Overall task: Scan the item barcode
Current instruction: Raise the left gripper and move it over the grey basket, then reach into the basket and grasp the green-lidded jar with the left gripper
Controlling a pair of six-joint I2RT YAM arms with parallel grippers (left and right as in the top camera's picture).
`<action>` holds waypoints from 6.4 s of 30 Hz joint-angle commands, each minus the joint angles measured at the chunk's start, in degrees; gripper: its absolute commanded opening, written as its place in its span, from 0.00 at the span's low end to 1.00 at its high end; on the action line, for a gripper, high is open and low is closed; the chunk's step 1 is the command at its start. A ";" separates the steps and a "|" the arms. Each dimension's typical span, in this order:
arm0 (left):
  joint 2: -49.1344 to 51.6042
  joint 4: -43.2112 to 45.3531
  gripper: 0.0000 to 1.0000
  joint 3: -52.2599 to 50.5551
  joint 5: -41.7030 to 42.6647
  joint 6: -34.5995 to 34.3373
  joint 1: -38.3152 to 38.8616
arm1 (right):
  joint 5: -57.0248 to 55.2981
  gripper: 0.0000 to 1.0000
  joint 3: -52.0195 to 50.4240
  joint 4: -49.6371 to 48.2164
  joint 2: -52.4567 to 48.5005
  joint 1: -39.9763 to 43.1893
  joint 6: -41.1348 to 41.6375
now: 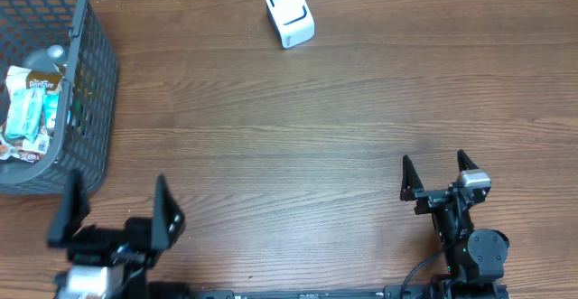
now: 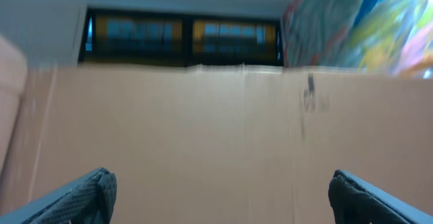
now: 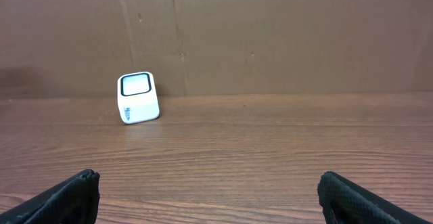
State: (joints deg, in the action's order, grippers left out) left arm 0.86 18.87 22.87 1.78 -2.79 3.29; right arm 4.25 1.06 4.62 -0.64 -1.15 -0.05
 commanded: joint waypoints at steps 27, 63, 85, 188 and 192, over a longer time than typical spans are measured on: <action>53.11 -78.40 1.00 77.92 9.92 4.52 0.26 | -0.07 1.00 -0.61 -0.20 0.48 0.26 -0.24; 79.30 -90.29 0.05 77.75 24.90 4.07 0.28 | -0.07 1.00 -0.61 -0.20 0.48 0.26 -0.24; 81.77 -90.12 0.49 77.68 12.20 -3.96 0.26 | -0.07 1.00 -0.61 -0.20 0.48 0.26 -0.24; 116.83 -69.53 0.66 71.73 12.59 7.98 -39.47 | -0.07 1.00 -0.61 -0.20 0.48 0.26 -0.24; 116.67 -70.51 0.55 71.82 10.23 7.91 -39.54 | -0.07 1.00 -0.61 -0.20 0.48 0.26 -0.24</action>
State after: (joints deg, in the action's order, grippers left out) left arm 117.25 -50.65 95.11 14.33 4.84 -36.38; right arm 4.25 1.06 4.60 -0.62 -1.15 -0.03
